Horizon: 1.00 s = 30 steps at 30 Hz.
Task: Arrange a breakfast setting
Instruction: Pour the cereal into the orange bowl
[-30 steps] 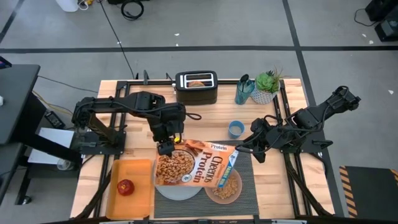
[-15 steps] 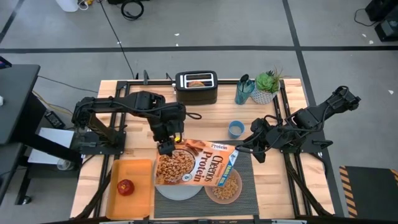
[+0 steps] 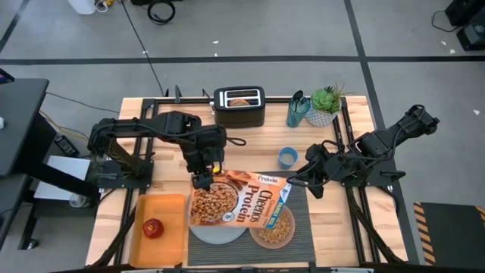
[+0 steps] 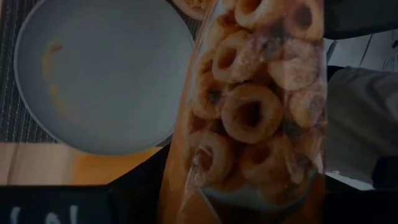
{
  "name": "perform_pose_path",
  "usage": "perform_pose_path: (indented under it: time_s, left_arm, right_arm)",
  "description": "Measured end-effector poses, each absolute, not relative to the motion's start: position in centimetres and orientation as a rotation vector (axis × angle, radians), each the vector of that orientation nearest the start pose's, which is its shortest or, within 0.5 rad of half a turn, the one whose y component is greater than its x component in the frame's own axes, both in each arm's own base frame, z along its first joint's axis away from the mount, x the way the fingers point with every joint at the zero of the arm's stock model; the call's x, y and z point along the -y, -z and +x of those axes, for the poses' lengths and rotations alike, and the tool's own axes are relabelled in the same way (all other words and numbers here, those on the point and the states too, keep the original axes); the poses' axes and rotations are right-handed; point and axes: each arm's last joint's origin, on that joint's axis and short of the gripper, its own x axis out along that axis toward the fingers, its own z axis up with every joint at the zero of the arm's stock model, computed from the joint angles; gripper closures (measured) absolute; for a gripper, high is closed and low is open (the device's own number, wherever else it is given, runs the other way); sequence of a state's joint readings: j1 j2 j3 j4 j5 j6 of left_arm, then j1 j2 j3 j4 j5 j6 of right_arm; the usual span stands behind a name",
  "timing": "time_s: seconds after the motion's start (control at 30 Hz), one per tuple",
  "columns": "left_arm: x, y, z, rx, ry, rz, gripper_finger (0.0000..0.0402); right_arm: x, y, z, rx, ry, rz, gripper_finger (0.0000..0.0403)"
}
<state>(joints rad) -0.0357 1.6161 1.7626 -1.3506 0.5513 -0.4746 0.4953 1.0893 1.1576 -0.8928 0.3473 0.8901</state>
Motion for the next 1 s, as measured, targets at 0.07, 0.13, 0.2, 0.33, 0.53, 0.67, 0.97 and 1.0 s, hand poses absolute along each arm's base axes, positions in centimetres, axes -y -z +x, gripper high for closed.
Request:
perform_pose_path:
  time_s: [0.07,0.13,0.2,0.33,0.53,0.67,0.97,1.0]
  left_arm:
    - [2.57,-37.58,29.72,-1.302,0.223,-0.716,0.0221]
    - [2.55,-37.58,29.77,-1.296,0.217,-0.71,0.0221]
    - [2.58,-37.58,29.77,-1.294,0.223,-0.702,0.0221]
    - [2.57,-37.59,29.78,-1.294,0.222,-0.709,0.0221]
    - [2.57,-37.6,29.81,-1.295,0.214,-0.723,0.0221]
    - [2.56,-37.6,29.81,-1.293,0.214,-0.716,0.0221]
    - [2.5,-37.65,29.94,-1.277,0.224,-0.71,0.0221]
    - [2.5,-37.62,29.87,-1.287,0.214,-0.723,0.0221]
  right_arm:
    - [-8.76,-34.43,18.29,-0.745,0.2,0.509,0.0299]
    - [-8.76,-34.44,18.28,-0.744,0.2,0.509,0.0299]
    - [-8.76,-34.43,18.29,-0.745,0.2,0.509,0.0299]
    - [-8.76,-34.43,18.28,-0.745,0.2,0.509,0.0299]
    - [-8.76,-34.43,18.29,-0.745,0.199,0.506,0.0299]
    - [-8.76,-34.43,18.28,-0.745,0.199,0.506,0.0299]
    - [-8.76,-34.43,18.28,-0.745,0.199,0.506,0.0299]
    - [-8.76,-34.43,18.29,-0.745,0.199,0.506,0.0299]
